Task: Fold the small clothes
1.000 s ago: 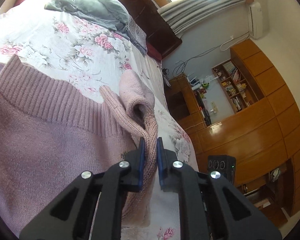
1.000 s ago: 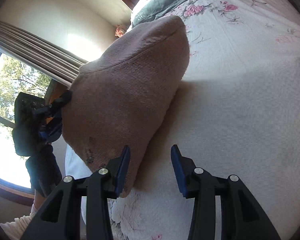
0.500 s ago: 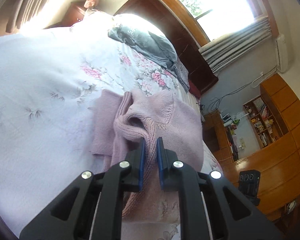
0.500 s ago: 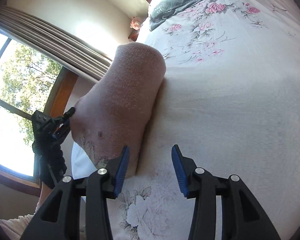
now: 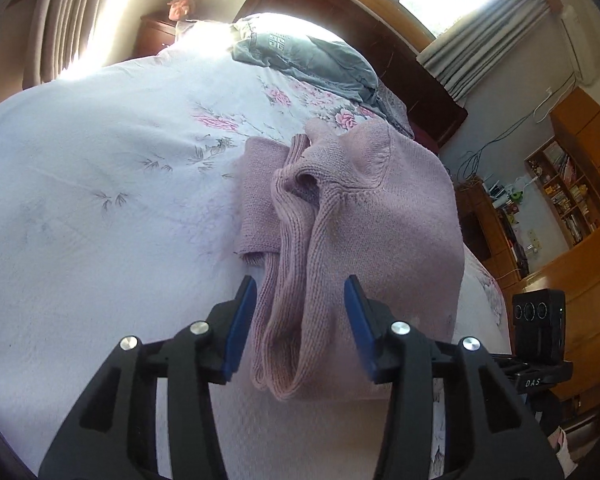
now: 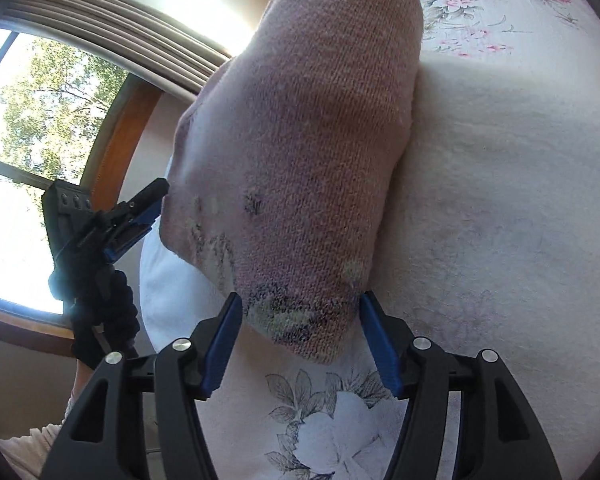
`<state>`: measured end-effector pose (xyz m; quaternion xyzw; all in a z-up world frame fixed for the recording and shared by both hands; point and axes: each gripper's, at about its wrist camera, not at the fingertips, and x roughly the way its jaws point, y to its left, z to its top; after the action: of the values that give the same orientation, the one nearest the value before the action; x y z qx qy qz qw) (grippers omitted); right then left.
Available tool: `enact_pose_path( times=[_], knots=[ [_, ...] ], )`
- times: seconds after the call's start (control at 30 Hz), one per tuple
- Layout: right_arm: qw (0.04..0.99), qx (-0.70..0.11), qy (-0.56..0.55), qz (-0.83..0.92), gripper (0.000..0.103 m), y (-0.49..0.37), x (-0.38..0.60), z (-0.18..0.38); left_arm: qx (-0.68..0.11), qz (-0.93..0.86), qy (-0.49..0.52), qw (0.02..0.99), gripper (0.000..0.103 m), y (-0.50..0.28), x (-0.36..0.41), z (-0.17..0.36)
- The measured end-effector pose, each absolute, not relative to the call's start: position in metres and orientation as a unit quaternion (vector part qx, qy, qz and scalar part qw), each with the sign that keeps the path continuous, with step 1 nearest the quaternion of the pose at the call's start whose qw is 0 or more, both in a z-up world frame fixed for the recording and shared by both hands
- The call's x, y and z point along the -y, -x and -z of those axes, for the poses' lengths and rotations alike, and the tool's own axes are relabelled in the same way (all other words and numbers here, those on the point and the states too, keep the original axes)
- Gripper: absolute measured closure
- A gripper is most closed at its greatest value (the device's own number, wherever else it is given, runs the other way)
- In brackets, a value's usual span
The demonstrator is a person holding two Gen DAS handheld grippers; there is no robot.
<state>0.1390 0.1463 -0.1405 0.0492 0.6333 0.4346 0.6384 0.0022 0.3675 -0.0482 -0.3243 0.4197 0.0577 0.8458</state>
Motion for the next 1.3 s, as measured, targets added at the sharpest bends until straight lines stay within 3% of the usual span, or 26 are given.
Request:
enact_pose_path(
  times=[0.03, 0.1, 0.13, 0.17, 0.23, 0.4, 0.53, 0.67, 1.03, 1.1, 1.13, 1.17, 1.3],
  knots=[
    [0.637, -0.636, -0.050, -0.433, 0.060, -0.138, -0.146, 0.144, -0.426, -0.055, 0.318, 0.846, 0.057, 0.000, -0.363, 0.050],
    [0.642, -0.634, -0.050, -0.429, 0.077, -0.137, -0.145, 0.144, -0.439, -0.059, 0.298, 0.846, 0.065, 0.002, -0.354, 0.055],
    [0.643, -0.632, -0.051, -0.430, 0.078, -0.137, -0.143, 0.143, -0.446, -0.060, 0.287, 0.846, 0.078, 0.002, -0.350, 0.059],
    [0.643, -0.632, -0.050, -0.429, 0.080, -0.136, -0.142, 0.142, -0.455, -0.066, 0.278, 0.844, 0.083, 0.002, -0.347, 0.063],
    [0.646, -0.640, -0.032, -0.415, 0.081, -0.138, -0.141, 0.147, -0.464, -0.074, 0.272, 0.840, 0.083, 0.004, -0.343, 0.074],
    [0.636, -0.662, -0.008, -0.396, 0.079, -0.138, -0.144, 0.163, -0.472, -0.074, 0.280, 0.832, 0.082, 0.007, -0.346, 0.084],
    [0.648, -0.648, 0.007, -0.401, 0.056, -0.146, -0.141, 0.142, -0.465, -0.081, 0.279, 0.836, 0.061, 0.009, -0.359, 0.058],
    [0.676, -0.617, -0.019, -0.403, 0.048, -0.168, -0.128, 0.112, -0.427, -0.084, 0.281, 0.855, 0.045, -0.007, -0.387, 0.026],
    [0.686, -0.606, -0.051, -0.400, 0.046, -0.196, -0.140, 0.098, -0.478, -0.020, 0.321, 0.817, 0.041, -0.156, -0.416, 0.044],
    [0.686, -0.604, -0.058, -0.402, 0.046, -0.198, -0.140, 0.099, -0.494, -0.009, 0.320, 0.808, 0.044, -0.170, -0.412, 0.054],
    [0.687, -0.604, -0.060, -0.400, 0.046, -0.200, -0.142, 0.098, -0.503, -0.006, 0.320, 0.803, 0.058, -0.175, -0.410, 0.058],
    [0.687, -0.604, -0.061, -0.399, 0.046, -0.203, -0.143, 0.099, -0.510, -0.007, 0.319, 0.799, 0.086, -0.178, -0.408, 0.062],
    [0.689, -0.602, -0.056, -0.400, 0.046, -0.212, -0.153, 0.102, -0.449, -0.043, 0.353, 0.820, 0.094, -0.156, -0.420, 0.050]
  ],
)
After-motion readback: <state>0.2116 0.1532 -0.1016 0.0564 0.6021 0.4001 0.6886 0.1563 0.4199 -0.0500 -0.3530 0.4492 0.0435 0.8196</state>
